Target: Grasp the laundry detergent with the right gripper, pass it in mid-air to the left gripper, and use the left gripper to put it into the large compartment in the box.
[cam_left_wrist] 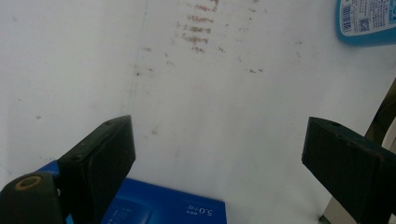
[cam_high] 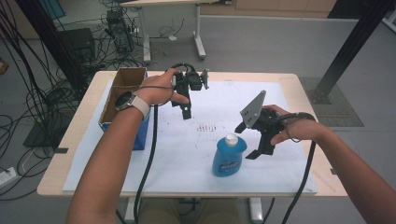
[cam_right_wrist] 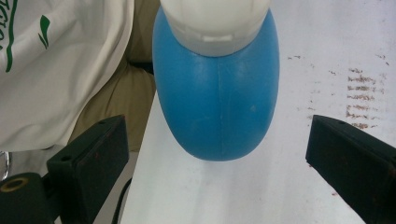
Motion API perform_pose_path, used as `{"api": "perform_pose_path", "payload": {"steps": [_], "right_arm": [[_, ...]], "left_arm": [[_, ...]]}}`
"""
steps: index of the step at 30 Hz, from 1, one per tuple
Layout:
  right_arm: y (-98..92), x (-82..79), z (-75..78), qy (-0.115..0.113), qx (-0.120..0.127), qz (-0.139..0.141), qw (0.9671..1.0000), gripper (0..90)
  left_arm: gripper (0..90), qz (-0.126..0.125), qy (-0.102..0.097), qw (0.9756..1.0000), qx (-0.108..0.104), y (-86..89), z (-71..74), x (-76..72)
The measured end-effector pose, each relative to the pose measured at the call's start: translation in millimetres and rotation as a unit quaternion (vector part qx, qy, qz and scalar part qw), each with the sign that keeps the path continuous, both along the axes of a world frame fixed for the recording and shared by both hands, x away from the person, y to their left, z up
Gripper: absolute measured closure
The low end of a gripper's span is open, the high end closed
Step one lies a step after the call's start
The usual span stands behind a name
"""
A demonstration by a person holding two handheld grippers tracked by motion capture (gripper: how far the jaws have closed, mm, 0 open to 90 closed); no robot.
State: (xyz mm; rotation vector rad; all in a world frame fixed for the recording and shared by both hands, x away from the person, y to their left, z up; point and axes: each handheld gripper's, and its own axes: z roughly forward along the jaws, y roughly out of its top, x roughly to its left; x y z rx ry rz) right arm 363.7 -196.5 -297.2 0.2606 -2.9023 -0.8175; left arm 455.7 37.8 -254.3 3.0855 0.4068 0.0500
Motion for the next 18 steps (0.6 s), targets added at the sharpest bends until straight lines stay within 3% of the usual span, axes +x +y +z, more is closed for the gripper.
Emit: {"api": "perform_pose_path", "payload": {"steps": [18], "right_arm": [[-0.8,0.4,0.0,-0.002,0.001,0.0,1.0,5.8]], "left_arm": [[10.0,0.001,0.0,1.0,0.001,-0.6,-0.7,-0.2]]}}
